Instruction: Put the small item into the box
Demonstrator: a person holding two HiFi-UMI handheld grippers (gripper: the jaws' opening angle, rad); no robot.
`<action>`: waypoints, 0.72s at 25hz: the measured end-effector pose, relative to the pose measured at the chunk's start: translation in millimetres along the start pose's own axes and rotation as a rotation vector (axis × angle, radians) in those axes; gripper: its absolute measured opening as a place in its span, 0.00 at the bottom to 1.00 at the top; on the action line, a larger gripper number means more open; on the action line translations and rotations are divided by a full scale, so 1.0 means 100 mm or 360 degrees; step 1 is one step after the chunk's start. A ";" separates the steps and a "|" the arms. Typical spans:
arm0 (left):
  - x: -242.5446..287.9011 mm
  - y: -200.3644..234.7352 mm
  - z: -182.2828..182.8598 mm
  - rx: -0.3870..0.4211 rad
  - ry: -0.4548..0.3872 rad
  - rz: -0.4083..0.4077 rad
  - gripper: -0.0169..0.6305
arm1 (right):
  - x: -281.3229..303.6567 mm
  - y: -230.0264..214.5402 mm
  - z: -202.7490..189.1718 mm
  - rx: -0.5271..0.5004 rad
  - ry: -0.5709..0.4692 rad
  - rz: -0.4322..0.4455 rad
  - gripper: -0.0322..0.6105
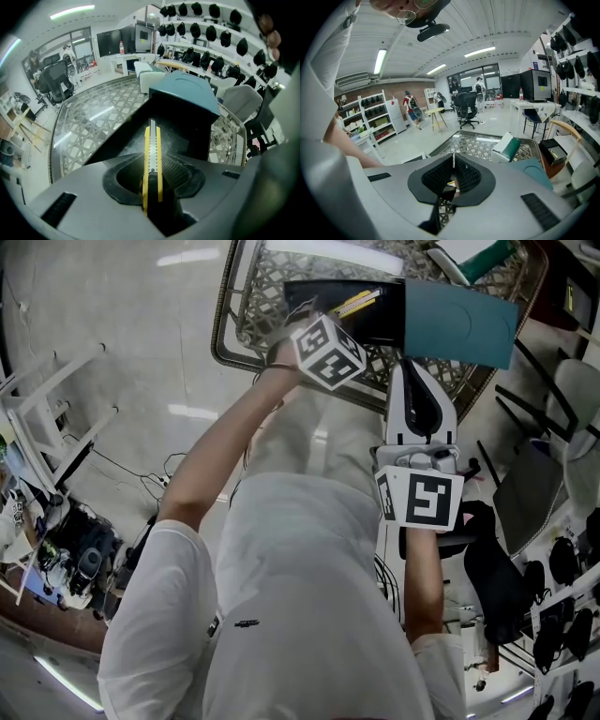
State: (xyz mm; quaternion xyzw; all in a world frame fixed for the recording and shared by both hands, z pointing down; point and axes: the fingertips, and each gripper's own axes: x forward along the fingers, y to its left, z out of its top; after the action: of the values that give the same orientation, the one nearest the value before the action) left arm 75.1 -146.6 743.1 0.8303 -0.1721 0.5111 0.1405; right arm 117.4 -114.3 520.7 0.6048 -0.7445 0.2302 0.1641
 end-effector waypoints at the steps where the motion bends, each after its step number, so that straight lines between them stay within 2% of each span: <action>1: -0.01 -0.01 0.01 0.0002 -0.0004 0.0000 0.21 | 0.00 0.00 0.00 0.0000 -0.0003 0.0000 0.06; 8: -0.14 0.03 0.06 -0.0074 -0.0074 0.0050 0.22 | -0.06 -0.01 0.04 -0.0011 -0.0033 -0.0014 0.06; 18: -0.75 0.16 0.20 -0.0212 -0.0258 0.0185 0.06 | -0.25 0.11 0.27 -0.0052 -0.0100 -0.0016 0.06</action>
State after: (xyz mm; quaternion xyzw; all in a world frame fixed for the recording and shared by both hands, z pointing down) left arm 52.4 -158.6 668.4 0.8464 -0.2643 0.4369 0.1512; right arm 113.2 -106.5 483.3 0.6126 -0.7500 0.1982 0.1517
